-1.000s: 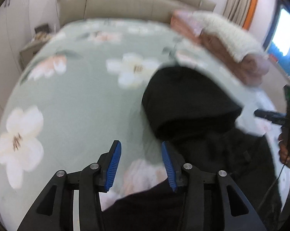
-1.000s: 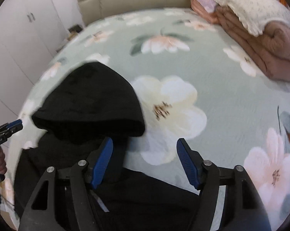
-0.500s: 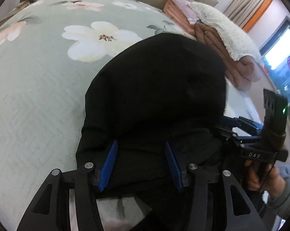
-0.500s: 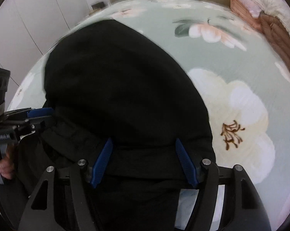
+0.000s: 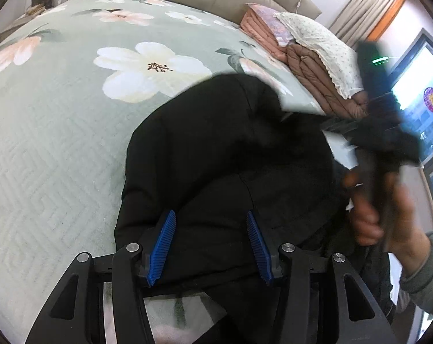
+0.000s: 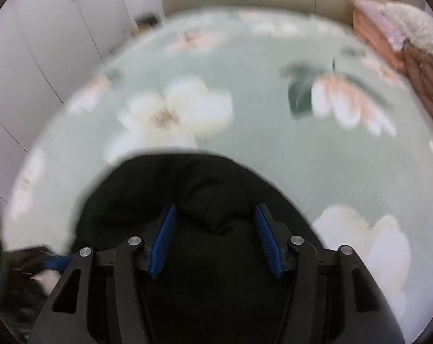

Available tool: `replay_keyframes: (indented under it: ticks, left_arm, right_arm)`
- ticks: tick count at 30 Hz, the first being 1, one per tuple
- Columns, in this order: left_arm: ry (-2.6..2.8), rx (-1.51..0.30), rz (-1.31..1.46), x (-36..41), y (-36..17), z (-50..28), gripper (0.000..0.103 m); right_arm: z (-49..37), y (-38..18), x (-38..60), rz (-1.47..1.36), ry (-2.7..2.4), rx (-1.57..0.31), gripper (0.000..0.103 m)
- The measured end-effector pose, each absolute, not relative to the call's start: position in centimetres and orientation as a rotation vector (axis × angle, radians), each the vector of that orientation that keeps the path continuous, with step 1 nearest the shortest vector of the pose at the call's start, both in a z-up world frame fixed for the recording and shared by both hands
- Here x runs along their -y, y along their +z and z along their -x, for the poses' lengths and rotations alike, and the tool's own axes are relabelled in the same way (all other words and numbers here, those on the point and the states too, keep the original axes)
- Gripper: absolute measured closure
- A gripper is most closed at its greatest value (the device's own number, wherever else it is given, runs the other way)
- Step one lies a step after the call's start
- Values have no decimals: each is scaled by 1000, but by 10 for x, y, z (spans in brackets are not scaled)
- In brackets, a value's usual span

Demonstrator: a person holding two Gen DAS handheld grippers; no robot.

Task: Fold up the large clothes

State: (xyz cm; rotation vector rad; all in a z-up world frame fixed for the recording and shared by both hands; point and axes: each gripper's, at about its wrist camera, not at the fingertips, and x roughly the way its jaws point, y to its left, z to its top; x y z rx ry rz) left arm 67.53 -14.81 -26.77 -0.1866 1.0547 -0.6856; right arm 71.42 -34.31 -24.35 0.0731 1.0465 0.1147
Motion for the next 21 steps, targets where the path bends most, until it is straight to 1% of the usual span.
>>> replay_keyframes:
  ticks: [1,3,5,8,10,11,13,15,16,17,21]
  left_arm:
    - [-689,-1054,191,147,-268,-675,50]
    - [-692,-1054,202,144,-267,-675,50]
    - [-683,-1068,219,141,-263,-675,50]
    - [-688,-1063,251,130,-246,-669,50]
    - [-658,-1043,220,128,-233,-664,49]
    - [-630,-1042,214,127,-230,-663,47]
    - [-622,-1074,285,124,-238,-668,41]
    - [-607,-1160,368,122,-262,-679,41]
    - [-610,-1181,414,121,-271,-684,41]
    - [-611,-1159,463,116,-274,-685,41]
    - [-594,-1151,581,103,-273,-683,41]
  right_arm:
    - [-717,-255,348,-97,114,-1075,44]
    - [-717,-254,363,-151,122,-1074,46]
    - [-709,-242,371,-173,119,-1072,47]
    - [-671,-211,381,-173,175,-1023,46]
    - [-641,-193,386,-98,166,-1012,46]
    - [-629,-187,387,-65,159,-1016,46]
    - [-614,-191,394,-16,137,-1056,46]
    - [-613,-213,398,12,114,-1138,47]
    - [-614,-230,400,6,118,-1194,47]
    - [-614,-241,401,-16,124,-1213,47]
    - [-611,-230,407,-64,127,-1156,46]
